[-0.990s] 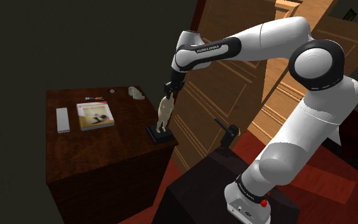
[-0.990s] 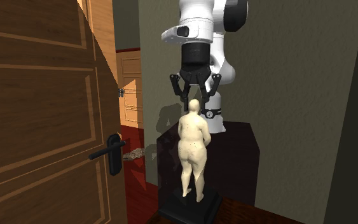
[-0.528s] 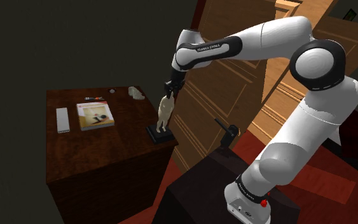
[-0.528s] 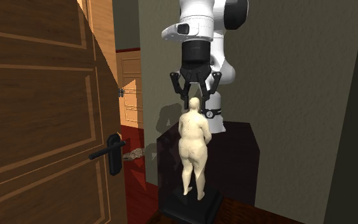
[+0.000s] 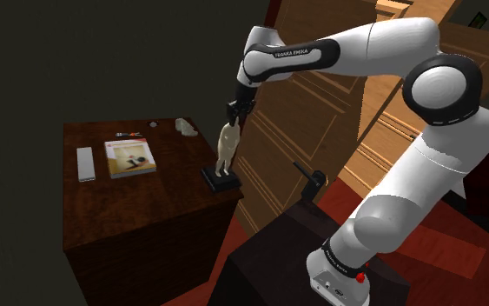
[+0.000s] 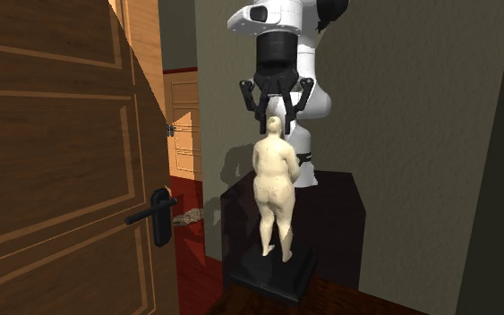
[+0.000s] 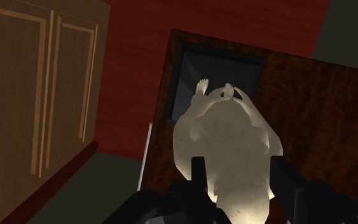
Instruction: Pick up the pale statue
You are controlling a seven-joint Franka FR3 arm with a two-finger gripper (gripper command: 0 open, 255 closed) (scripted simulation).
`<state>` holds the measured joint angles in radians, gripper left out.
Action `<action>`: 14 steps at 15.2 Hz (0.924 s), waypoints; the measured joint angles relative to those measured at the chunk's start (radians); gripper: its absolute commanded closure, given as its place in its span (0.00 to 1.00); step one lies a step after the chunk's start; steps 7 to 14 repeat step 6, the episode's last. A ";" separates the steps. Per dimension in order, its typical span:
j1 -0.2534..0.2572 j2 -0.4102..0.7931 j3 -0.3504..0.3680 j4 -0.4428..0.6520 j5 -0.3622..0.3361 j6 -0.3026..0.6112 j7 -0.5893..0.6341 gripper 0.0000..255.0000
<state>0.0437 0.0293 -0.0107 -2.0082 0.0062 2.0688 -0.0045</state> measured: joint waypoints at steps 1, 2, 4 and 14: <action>0.000 -0.002 0.000 0.010 0.000 -0.012 0.000 1.00; -0.001 -0.005 -0.001 0.022 0.000 -0.027 -0.003 1.00; -0.001 -0.016 -0.001 0.038 0.000 -0.054 -0.002 1.00; -0.001 -0.020 -0.001 0.056 0.000 -0.076 -0.001 1.00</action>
